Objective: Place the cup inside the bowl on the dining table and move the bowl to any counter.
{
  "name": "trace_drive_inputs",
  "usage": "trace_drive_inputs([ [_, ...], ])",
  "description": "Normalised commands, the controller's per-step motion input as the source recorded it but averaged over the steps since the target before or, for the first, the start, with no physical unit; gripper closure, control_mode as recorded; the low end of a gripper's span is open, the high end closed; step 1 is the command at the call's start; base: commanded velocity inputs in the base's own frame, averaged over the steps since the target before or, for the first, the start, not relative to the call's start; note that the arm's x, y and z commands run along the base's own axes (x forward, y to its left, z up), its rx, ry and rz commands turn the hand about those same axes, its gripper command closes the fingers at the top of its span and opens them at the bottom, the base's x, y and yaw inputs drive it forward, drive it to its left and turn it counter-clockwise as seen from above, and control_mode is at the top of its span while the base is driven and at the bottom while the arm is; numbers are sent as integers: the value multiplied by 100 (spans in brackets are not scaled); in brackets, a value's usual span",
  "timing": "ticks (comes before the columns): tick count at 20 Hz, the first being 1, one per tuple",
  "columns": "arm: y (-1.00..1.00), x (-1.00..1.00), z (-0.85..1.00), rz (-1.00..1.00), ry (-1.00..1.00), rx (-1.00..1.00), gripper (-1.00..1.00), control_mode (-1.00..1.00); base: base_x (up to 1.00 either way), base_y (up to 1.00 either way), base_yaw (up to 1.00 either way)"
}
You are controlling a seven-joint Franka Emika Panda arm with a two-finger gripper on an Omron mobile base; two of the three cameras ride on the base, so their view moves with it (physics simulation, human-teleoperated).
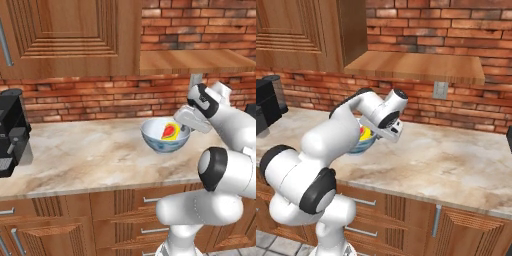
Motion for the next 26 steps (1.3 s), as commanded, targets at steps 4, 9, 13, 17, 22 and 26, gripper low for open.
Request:
trace_drive_inputs([
  [4,-6,5,-24,-1,-12,0,100,-100,0,0,0],
  [9,-6,13,-32,-1,-9,0,100,-100,0,0,0],
  [13,-7,11,-32,-2,-2,0,100,-100,0,0,0],
  [17,-7,14,-29,-3,0,0,100,-100,0,0,0],
  [22,-8,25,-14,-3,0,0,100,-100,0,0,0],
  [26,-6,28,-8,-3,0,0,100,-100,0,0,0],
])
